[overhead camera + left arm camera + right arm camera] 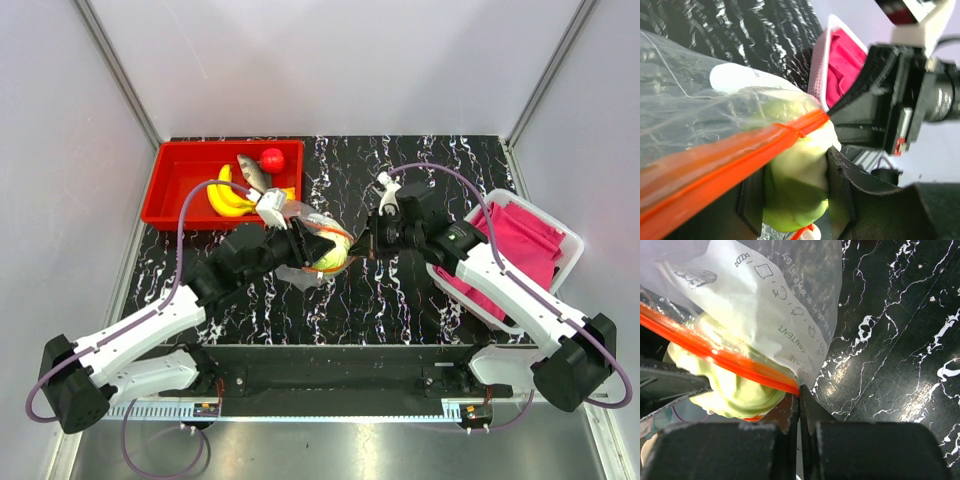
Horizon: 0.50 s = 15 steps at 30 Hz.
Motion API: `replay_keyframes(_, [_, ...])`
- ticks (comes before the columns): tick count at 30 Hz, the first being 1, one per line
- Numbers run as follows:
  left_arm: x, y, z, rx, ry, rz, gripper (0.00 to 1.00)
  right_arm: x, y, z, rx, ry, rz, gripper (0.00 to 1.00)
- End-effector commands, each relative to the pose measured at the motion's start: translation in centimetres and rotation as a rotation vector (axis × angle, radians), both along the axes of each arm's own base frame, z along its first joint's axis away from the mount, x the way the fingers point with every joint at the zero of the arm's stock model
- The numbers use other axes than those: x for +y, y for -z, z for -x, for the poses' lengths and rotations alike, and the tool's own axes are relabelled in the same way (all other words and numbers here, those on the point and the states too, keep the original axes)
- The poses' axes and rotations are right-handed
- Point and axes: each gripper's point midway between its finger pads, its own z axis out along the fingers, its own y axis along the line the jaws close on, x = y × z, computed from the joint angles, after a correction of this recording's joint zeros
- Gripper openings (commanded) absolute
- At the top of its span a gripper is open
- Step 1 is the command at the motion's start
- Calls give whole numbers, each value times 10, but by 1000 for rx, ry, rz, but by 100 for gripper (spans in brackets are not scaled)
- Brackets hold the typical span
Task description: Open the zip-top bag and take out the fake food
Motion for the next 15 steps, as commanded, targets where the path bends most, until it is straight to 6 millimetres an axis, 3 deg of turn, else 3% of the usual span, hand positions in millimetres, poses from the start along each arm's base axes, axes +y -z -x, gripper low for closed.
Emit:
replay_keyframes(1, [-13,-58,47,-249,295,93,0,-41,12,-35,-84,161,184,0])
replay_keyframes(9, [-13,-46,70,-360,464,-2,0,-54,-3,-40,-88,176,157,0])
replay_keyframes(15, [-19,-74,100,-545,639,86,0,-53,13,-38,-47,147,177,0])
